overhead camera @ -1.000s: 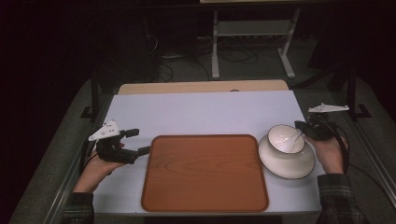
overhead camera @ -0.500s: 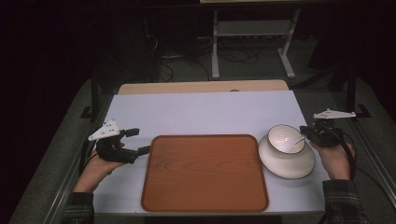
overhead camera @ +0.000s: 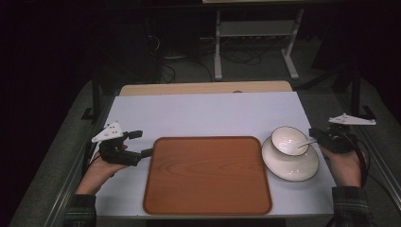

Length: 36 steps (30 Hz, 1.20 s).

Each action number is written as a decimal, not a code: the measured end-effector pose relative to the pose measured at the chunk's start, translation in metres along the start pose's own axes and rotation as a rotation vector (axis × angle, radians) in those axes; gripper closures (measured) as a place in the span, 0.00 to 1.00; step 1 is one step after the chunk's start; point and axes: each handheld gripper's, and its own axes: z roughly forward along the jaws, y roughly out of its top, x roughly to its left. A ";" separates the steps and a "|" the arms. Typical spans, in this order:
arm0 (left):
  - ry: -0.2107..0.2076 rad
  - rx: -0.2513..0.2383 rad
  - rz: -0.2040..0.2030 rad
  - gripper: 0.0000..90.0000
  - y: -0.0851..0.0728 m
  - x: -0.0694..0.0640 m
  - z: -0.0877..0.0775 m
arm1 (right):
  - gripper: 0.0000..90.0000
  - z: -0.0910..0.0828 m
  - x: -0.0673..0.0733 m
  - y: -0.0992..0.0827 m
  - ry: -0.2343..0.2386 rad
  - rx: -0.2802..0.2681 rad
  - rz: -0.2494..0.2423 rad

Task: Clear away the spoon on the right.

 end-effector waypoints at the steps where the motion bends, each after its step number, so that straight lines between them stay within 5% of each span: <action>1: 0.000 0.000 0.003 0.15 0.000 0.000 0.000 | 0.78 -0.003 -0.001 0.000 0.015 -0.025 0.017; 9: 0.007 -0.016 -0.009 0.15 0.000 0.002 -0.005 | 0.42 -0.014 -0.001 -0.003 0.027 -0.109 0.075; 20: 0.009 -0.018 -0.011 0.15 -0.001 0.004 -0.006 | 0.36 -0.024 -0.009 -0.026 0.045 -0.155 0.155; 36: 0.023 -0.034 -0.012 0.15 0.001 0.005 -0.013 | 0.36 0.001 -0.003 -0.037 0.073 -0.080 0.185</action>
